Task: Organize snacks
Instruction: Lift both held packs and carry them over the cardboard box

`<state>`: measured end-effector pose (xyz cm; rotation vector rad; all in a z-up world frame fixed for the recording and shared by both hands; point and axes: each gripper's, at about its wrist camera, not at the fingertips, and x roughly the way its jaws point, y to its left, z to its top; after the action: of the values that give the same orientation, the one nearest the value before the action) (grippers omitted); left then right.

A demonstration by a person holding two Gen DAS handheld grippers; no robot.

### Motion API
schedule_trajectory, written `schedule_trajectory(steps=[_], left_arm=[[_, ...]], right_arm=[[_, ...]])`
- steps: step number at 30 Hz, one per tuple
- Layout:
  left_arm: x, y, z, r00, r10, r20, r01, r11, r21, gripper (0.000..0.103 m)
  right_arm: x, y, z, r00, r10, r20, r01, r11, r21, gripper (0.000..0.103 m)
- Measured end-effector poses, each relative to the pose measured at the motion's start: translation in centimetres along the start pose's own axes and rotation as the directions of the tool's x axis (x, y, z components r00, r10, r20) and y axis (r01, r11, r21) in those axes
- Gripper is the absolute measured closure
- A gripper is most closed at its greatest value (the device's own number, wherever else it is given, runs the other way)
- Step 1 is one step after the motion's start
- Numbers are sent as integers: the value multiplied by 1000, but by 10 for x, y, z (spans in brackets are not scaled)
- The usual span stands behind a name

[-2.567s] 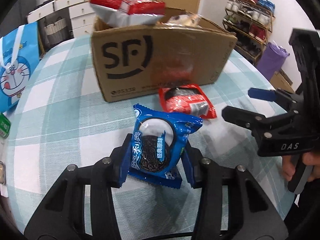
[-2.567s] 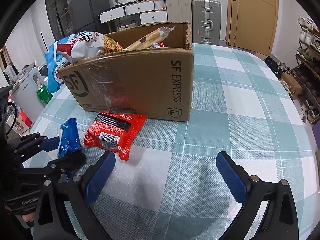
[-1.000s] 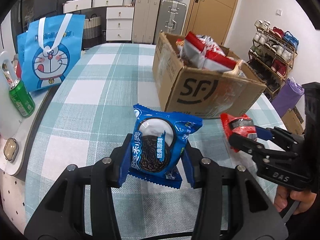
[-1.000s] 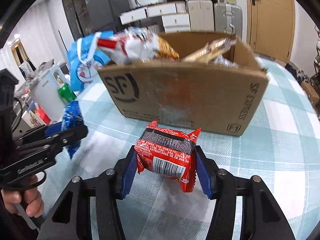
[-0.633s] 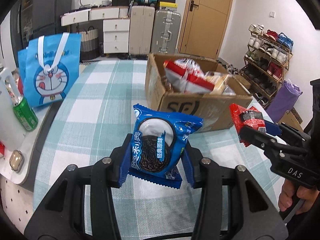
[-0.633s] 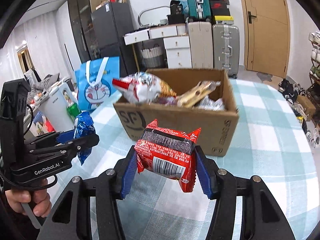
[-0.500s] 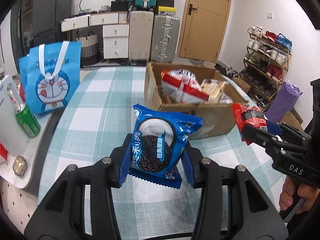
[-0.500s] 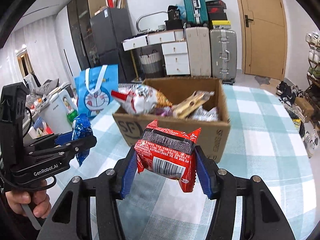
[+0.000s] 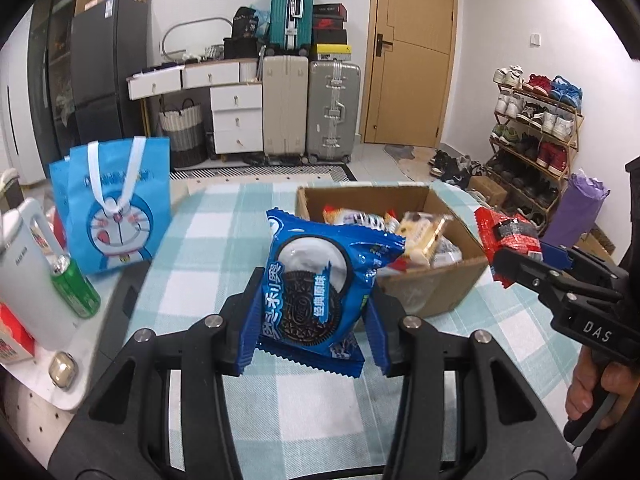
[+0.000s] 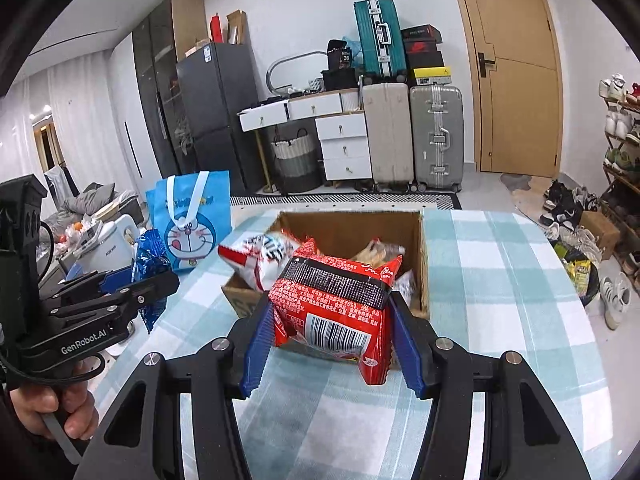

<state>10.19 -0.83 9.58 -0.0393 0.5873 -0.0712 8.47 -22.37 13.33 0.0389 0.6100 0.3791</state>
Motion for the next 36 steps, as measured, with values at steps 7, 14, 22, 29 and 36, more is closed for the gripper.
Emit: schedule_trajectory(steps=[7, 14, 22, 29, 36], left_arm=[[4, 0, 22, 1000, 6, 13, -6, 1000, 5, 61], [31, 2, 38, 1000, 20, -1, -20, 1000, 8, 61], [74, -5, 41, 999, 29, -46, -27, 999, 43, 61], [107, -14, 39, 997, 6, -81, 0, 998, 69, 61], [135, -33, 37, 993, -30, -112, 43, 992, 116, 61]], right_arm=[[10, 1, 17, 1000, -5, 12, 5, 1000, -4, 48], [34, -11, 27, 1000, -17, -4, 17, 1000, 13, 48], [62, -16, 29, 999, -28, -46, 28, 1000, -1, 48], [84, -19, 29, 997, -24, -73, 23, 1000, -3, 48], [96, -21, 23, 996, -22, -90, 21, 1000, -6, 48]])
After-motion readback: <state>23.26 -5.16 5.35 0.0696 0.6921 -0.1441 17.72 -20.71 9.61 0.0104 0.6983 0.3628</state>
